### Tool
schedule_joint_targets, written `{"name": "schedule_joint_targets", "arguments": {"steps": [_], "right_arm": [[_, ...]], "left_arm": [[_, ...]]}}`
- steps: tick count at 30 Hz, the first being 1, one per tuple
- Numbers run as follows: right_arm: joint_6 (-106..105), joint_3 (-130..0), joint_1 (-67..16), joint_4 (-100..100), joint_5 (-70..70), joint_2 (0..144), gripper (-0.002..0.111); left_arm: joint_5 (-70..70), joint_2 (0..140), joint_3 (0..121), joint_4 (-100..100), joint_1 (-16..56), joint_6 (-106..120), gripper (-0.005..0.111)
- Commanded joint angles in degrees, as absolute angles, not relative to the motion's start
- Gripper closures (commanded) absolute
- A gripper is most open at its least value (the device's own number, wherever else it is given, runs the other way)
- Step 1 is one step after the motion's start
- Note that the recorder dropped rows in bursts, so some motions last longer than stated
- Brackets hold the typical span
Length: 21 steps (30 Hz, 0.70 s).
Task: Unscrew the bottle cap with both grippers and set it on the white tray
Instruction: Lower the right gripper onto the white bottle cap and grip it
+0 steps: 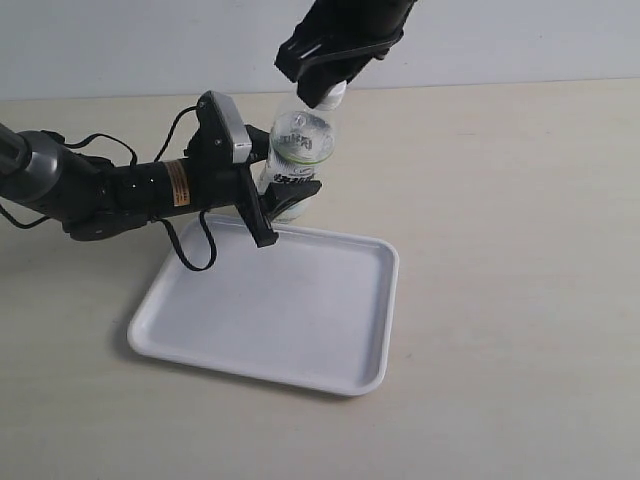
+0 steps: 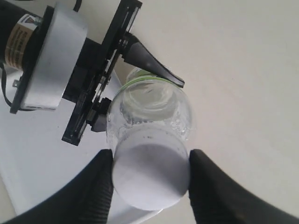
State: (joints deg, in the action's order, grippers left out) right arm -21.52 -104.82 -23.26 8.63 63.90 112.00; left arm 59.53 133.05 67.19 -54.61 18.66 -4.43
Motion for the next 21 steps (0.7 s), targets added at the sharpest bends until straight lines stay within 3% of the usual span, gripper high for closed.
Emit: {"name": "schedule_joint_targets", "arguments": {"steps": [1,21], "right_arm": [[-30.32,-104.96,-23.35,6.88,64.54,112.73,0.108],[-61.55,-104.96,-23.35,7.11,64.54,112.73,0.108]], "left_arm": [[58.33,132.70,66.67,-55.07,18.88,-5.33,0.107],[58.33,132.70,66.67,-55.07,18.88,-5.33,0.107]]}}
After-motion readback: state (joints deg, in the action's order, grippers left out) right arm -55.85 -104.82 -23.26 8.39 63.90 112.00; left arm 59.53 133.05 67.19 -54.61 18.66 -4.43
